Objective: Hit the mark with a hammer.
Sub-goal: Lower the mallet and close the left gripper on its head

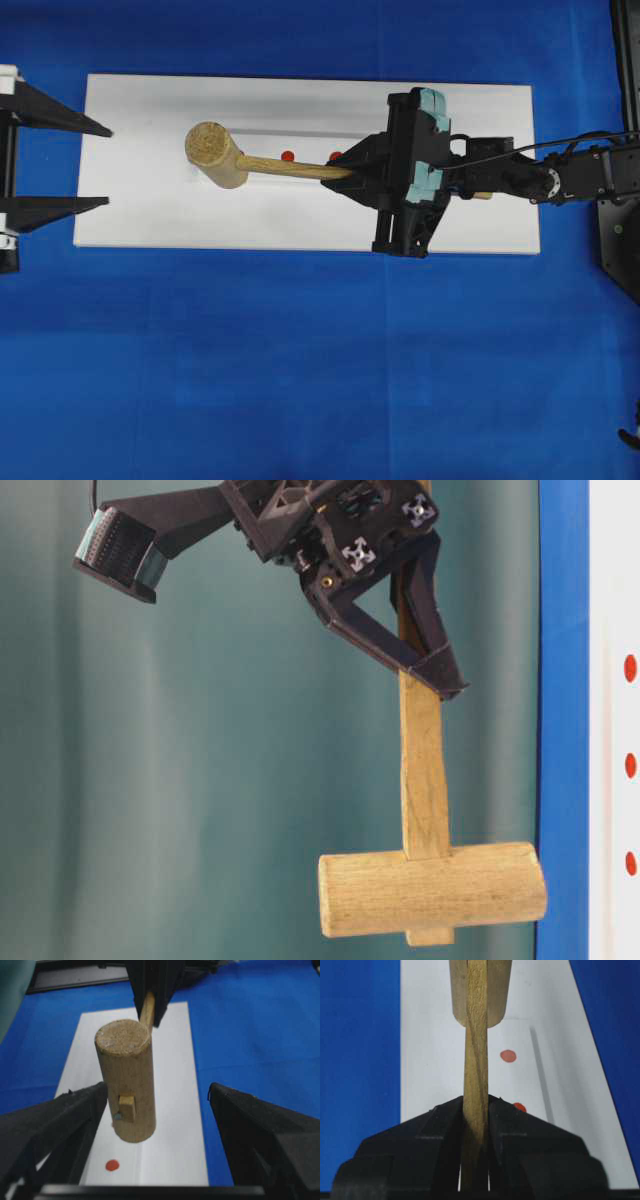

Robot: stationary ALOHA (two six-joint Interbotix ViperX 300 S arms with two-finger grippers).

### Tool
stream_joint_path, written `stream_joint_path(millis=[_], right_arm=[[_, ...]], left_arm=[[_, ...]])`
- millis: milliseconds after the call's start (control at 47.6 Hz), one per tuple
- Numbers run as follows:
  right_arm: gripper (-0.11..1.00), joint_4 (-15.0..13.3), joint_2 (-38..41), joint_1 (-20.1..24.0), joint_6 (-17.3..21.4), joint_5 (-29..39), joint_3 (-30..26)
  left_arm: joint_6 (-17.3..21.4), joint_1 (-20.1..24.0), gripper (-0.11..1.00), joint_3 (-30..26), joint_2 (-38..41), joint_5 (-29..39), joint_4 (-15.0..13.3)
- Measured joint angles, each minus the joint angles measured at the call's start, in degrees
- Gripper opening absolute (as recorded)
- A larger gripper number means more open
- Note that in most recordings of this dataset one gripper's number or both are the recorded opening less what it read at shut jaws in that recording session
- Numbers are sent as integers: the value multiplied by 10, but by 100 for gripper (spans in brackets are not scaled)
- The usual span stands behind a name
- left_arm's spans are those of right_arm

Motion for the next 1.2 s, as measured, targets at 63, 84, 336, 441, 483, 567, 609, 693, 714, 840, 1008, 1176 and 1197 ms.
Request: stream_joint_path(millis=[63,84,336,441,483,567,609,693,714,840,1008,1176,1197], right_arm=[[2,1,0,1,0,-1,1],[2,0,0,1,0,0,0],[2,0,0,1,1,0,1],[2,1,0,0,0,0,0],[2,0,0,0,0,0,0],[2,0,0,0,0,0,1],[2,1,0,1,1,0,1],[2,0,0,0,0,0,0],[2,0,0,0,0,-1,0],[2,0,0,1,0,0,0],[2,0,0,4,0,0,0],[2,0,0,4,1,0,0],[2,0,0,4,0,0,1]], left_arm=[[-10,4,80,0,18,-22,0],[-12,5,80,0,25,-29,0],[-18,23,88,-4,113,-117,1],[-20,23,92,-15,157,-148,0],[-20,23,93,-20,173,-156,0],[-21,23,93,-35,205,-166,0],[-21,24,93,-44,221,-169,0],[-21,27,93,-60,251,-171,0],[-21,30,93,-65,260,-172,0],[-20,38,93,-87,294,-172,0],[-21,38,93,-106,323,-173,0],[-21,39,93,-115,336,-173,0],[-22,39,93,-116,337,-173,0]])
